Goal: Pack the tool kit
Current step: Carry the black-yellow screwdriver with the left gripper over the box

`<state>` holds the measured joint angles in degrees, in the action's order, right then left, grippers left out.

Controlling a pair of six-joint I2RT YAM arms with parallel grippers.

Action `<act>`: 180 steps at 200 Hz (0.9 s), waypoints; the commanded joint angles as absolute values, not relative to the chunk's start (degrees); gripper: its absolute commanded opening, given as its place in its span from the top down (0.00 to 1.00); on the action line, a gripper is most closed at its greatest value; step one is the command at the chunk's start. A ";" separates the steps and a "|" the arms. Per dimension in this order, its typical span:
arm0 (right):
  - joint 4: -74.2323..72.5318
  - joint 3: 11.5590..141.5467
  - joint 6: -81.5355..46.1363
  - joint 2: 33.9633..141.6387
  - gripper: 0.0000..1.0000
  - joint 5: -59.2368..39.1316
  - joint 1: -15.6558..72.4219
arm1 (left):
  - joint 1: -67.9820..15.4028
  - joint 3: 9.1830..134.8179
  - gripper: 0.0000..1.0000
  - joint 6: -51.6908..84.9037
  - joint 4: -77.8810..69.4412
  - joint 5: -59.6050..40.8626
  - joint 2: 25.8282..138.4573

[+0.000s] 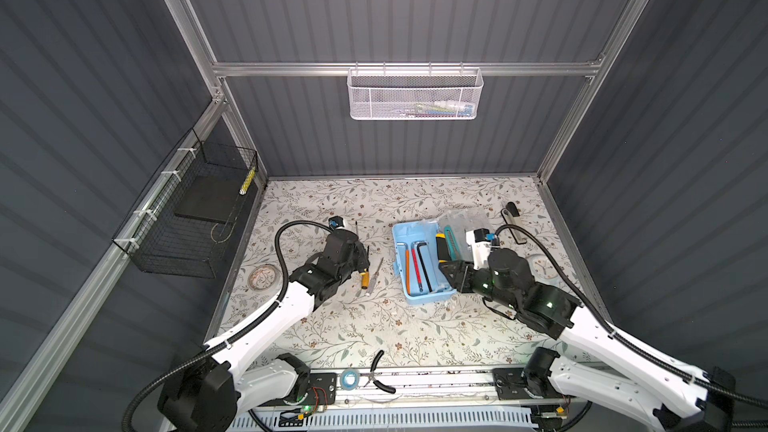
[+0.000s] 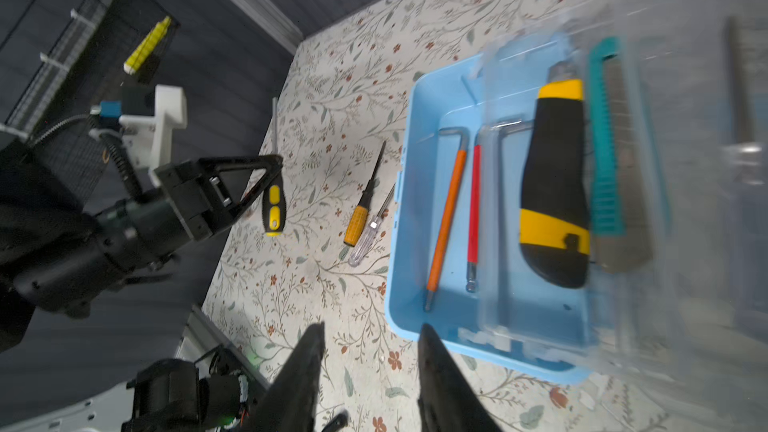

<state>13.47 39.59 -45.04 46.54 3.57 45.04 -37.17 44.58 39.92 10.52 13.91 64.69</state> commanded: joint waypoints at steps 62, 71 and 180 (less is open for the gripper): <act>30.52 38.16 -49.20 27.80 0.61 21.10 38.94 | -53.30 52.40 1.00 54.41 -7.77 20.42 76.62; 31.44 38.32 -49.10 26.86 0.61 21.00 38.46 | -54.36 53.88 1.00 54.90 -9.31 20.22 78.86; 35.06 39.99 -46.49 24.70 0.61 20.25 37.14 | -60.04 70.62 1.00 60.01 -15.74 19.94 99.13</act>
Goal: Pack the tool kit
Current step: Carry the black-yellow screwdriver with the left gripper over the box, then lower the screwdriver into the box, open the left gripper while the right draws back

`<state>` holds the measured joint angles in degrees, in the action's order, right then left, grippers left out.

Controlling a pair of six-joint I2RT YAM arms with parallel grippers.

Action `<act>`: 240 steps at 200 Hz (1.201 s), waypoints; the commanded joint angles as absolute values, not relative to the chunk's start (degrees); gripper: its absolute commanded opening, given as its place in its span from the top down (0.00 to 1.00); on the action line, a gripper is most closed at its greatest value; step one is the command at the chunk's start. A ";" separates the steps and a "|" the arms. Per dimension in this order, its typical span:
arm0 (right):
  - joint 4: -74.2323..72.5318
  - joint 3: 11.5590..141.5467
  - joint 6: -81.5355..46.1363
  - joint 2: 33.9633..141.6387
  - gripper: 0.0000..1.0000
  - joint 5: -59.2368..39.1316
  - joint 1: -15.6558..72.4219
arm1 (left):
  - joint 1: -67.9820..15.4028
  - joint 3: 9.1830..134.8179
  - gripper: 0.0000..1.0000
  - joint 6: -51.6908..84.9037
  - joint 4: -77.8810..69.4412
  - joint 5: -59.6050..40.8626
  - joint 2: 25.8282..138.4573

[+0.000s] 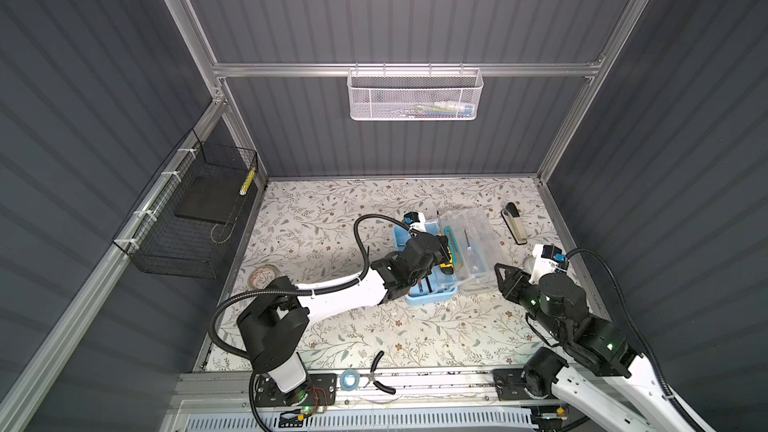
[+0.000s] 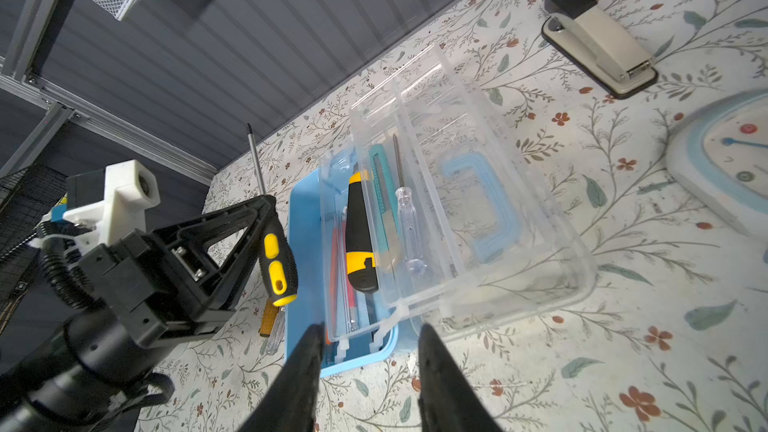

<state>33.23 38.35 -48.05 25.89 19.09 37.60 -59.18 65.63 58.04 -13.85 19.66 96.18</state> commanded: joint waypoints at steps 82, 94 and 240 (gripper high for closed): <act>36.80 39.82 -45.53 20.84 0.60 20.05 36.61 | -62.13 80.50 1.00 60.86 -12.46 20.30 110.19; 36.67 39.40 -45.48 20.37 0.60 19.63 36.49 | -62.30 80.46 1.00 60.56 -12.31 21.07 110.85; 37.62 36.70 -46.10 16.61 0.57 19.49 36.48 | -62.31 85.80 0.62 59.94 -6.94 22.25 115.12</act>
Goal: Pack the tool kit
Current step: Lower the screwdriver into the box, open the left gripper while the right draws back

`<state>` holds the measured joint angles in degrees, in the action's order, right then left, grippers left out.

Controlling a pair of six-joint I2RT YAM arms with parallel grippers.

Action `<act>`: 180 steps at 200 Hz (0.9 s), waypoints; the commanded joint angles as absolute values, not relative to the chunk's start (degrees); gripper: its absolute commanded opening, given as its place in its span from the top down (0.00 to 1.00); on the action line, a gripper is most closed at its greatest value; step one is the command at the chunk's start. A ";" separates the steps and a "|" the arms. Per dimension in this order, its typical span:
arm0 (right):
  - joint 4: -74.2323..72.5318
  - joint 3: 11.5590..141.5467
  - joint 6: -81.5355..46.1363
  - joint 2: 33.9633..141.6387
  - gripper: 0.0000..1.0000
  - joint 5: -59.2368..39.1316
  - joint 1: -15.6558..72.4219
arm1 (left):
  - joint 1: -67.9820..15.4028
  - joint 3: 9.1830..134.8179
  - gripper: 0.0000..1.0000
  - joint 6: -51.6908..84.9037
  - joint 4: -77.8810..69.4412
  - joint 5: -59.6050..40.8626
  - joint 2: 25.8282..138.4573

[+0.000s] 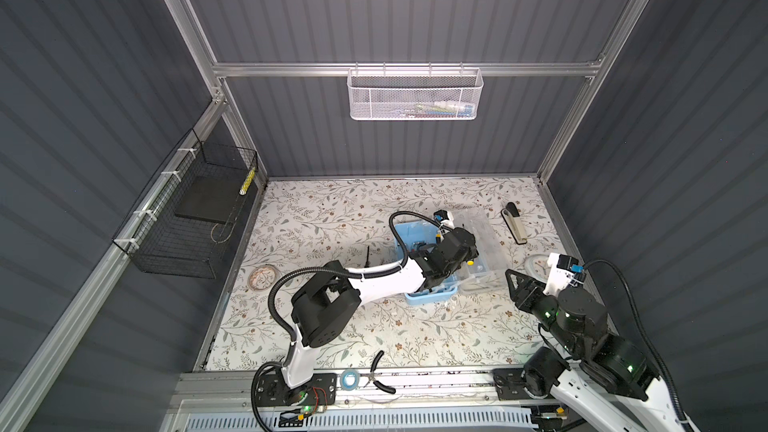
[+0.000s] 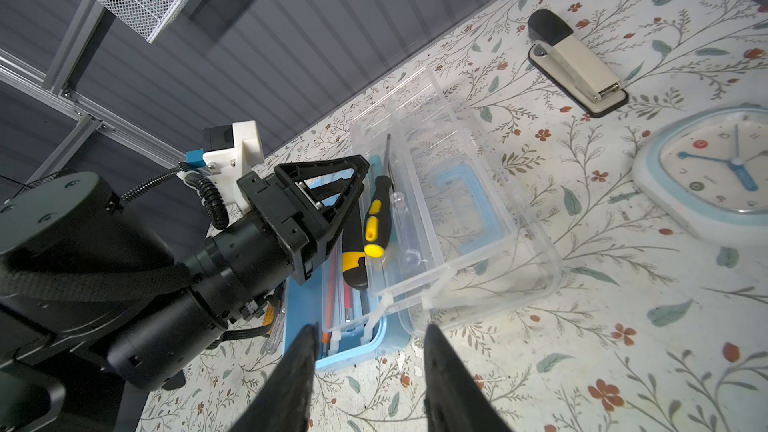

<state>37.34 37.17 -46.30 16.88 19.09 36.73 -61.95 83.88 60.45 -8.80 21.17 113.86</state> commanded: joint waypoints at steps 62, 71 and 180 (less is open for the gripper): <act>37.27 38.28 -44.79 21.43 0.58 16.34 36.48 | -62.31 83.95 0.53 50.78 -7.38 23.32 109.28; 36.98 38.87 -44.41 23.04 0.58 15.54 36.50 | -62.31 83.87 0.49 47.27 -5.89 23.30 107.66; 25.70 48.40 -40.38 50.53 0.58 16.34 48.72 | -62.14 51.64 0.40 40.38 7.48 22.63 80.97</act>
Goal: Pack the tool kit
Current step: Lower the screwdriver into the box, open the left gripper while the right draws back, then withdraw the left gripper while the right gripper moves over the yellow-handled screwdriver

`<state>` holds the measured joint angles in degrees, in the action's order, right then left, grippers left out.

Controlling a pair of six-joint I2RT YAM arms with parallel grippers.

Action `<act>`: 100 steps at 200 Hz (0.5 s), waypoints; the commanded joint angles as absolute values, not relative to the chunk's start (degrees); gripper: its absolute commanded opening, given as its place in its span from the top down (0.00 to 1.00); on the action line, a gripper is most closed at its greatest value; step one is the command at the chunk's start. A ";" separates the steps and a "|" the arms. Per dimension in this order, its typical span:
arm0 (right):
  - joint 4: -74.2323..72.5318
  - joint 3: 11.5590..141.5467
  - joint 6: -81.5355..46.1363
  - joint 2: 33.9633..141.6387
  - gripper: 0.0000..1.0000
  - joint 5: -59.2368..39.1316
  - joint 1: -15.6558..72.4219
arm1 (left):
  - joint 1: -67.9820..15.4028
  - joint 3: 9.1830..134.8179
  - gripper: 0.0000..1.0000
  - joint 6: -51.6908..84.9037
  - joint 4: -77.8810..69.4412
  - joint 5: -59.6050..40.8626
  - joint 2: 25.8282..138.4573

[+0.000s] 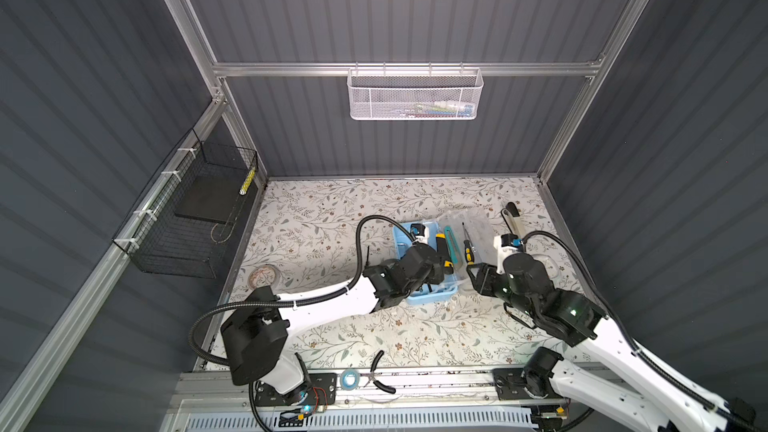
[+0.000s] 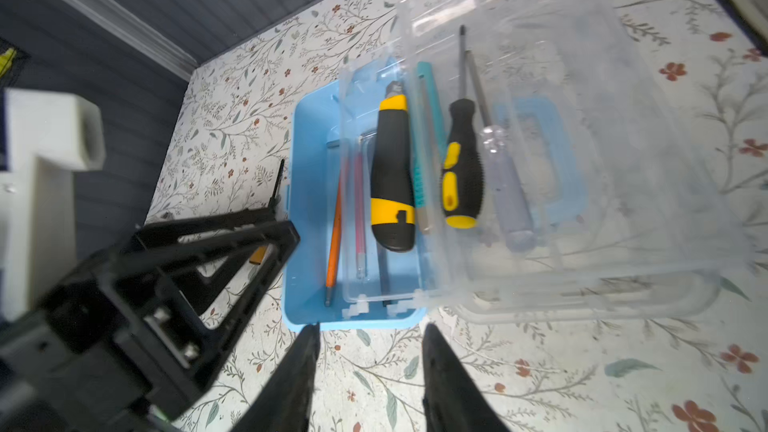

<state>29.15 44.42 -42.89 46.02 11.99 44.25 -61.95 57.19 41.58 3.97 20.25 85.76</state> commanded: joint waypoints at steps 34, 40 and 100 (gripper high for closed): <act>24.61 54.43 -38.79 60.47 0.58 22.02 55.75 | -62.14 43.48 0.40 43.37 11.62 26.93 70.15; 24.69 55.63 -38.59 62.09 0.58 22.83 56.95 | -62.14 42.06 0.40 43.99 12.76 28.03 67.92; 22.59 66.97 -37.60 81.00 0.59 18.32 62.44 | -60.99 38.25 0.34 49.71 36.99 40.07 50.63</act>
<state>23.66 63.07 -38.50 75.33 20.58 61.49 -61.87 38.83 45.84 22.98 33.26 54.46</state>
